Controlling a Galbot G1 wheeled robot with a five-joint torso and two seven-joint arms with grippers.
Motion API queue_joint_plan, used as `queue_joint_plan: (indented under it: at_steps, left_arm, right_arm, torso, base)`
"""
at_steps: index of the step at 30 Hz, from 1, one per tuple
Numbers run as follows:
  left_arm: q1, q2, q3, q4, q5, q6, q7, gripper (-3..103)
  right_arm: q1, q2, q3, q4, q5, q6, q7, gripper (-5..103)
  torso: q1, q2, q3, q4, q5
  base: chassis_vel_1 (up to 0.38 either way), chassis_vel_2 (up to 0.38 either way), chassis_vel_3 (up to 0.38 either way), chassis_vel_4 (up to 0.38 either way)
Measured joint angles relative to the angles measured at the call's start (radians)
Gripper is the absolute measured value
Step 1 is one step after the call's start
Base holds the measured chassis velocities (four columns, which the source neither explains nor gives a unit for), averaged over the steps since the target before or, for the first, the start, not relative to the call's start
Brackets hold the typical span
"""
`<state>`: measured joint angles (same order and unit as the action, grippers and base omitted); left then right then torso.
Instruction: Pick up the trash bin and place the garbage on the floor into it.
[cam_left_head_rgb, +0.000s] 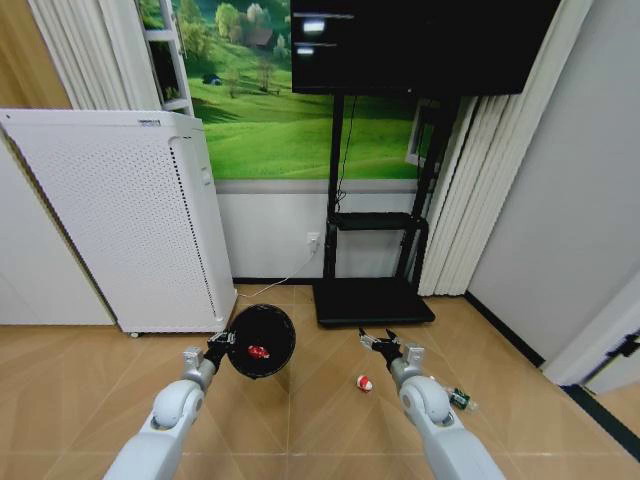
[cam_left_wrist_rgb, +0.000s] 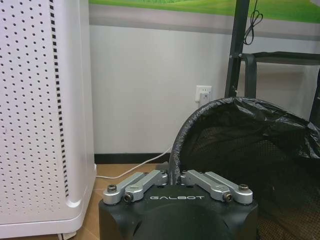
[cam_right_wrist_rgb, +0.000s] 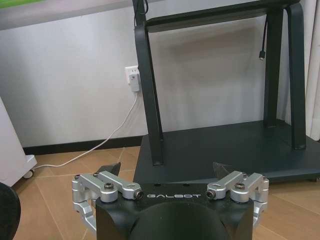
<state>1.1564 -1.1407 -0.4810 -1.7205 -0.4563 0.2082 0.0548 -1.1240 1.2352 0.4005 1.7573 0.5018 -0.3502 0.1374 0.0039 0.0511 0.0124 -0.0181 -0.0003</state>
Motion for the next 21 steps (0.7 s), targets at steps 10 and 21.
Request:
queue_joint_plan:
  at_steps: [10, 21]
  left_arm:
    - [0.01, 0.003, -0.008, -0.035, 0.0, 0.001, -0.012, 4]
    - [0.022, 0.004, -0.007, -0.061, 0.0, 0.006, -0.02, 4]
  right_arm:
    - [-0.016, -0.001, -0.004, -0.001, -0.002, 0.003, -0.033, 100]
    - [-0.035, 0.0, -0.011, 0.003, -0.012, 0.018, -0.044, 100]
  torso:
    - [0.0, 0.0, 0.0, -0.0002, 0.0002]
    - [0.0, 0.0, 0.0, -0.0004, 0.0002]
  base:
    - [-0.005, 0.003, 0.003, -0.005]
    - [-0.131, 0.122, 0.13, -0.128]
